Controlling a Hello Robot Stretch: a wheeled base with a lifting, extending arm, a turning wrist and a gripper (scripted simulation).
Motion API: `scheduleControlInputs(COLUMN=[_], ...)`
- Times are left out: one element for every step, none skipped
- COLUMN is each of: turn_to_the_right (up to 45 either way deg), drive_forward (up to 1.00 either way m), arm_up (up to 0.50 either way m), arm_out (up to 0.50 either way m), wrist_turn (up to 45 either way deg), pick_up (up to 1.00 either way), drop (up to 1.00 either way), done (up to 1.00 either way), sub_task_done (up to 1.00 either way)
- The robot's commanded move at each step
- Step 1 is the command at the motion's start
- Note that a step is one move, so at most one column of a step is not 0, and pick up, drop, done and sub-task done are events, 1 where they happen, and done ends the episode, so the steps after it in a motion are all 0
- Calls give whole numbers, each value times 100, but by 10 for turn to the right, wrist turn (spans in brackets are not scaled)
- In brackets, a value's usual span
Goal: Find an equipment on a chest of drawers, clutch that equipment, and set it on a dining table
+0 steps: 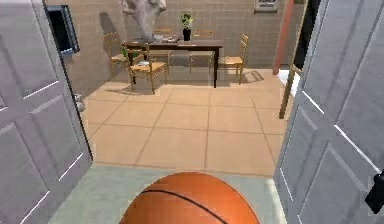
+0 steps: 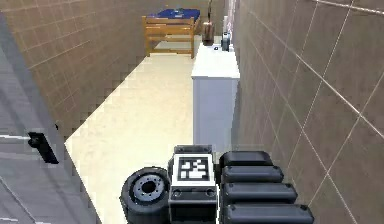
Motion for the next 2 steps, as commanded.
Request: scheduleControlInputs(turn_to_the_right=[60,0], drive_forward=[0,35], arm_up=[0,0], arm_out=[0,0], wrist_turn=[0,0], pick_up=[0,0], drop=[0,0], done=[0,0], sub_task_done=[0,0])
